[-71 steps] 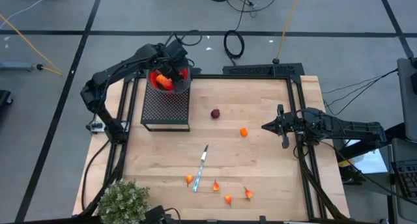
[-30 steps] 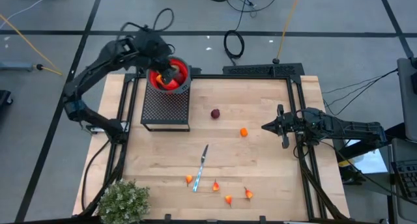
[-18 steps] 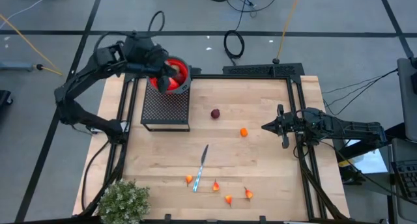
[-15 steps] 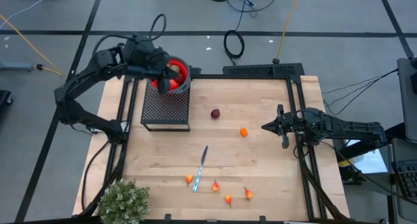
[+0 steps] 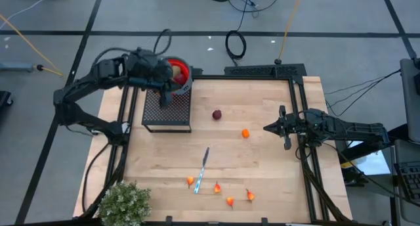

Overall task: Pick & Place Fruit
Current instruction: Put the red pomegranate into the red strainer bowl on the shelf

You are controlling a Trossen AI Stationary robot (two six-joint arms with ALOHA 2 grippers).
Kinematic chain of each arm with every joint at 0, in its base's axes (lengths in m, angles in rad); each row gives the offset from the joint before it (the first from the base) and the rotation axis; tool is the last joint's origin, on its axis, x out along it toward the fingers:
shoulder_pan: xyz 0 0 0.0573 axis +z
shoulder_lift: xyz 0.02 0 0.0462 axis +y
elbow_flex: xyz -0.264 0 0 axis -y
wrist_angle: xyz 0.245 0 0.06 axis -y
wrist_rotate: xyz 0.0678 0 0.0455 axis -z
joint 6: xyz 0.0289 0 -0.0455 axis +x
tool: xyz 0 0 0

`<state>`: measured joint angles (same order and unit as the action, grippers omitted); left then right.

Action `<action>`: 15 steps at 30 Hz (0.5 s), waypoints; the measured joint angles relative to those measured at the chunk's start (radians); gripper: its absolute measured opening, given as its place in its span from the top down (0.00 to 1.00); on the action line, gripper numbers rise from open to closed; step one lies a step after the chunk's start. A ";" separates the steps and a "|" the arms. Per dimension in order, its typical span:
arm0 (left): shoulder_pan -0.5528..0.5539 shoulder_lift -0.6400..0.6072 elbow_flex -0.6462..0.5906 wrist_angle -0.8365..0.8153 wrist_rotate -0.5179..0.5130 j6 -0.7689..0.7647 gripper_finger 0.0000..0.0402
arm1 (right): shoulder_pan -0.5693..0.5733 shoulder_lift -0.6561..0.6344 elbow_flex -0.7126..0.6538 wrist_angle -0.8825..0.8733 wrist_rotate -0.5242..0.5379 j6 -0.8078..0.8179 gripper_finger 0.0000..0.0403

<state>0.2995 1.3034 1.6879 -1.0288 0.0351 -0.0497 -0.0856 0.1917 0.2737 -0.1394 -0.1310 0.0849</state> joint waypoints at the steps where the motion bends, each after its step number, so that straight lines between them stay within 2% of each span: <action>1: -0.020 -0.016 -0.034 0.029 -0.019 -0.019 0.98 | 0.000 0.000 0.000 0.000 0.000 0.000 1.00; 8: -0.131 -0.185 -0.355 0.307 -0.075 -0.122 0.98 | 0.000 0.001 0.000 0.000 0.000 0.000 1.00; 12: -0.172 -0.293 -0.500 0.385 -0.118 -0.144 1.00 | 0.000 0.010 0.000 0.024 0.001 0.006 1.00; 15: -0.195 -0.368 -0.589 0.405 -0.149 -0.152 0.98 | 0.000 0.038 -0.001 0.111 0.024 0.011 1.00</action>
<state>0.1041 0.9349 1.0992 -0.6235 -0.1138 -0.2019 -0.0853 0.2294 0.2726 -0.0287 -0.1066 0.0963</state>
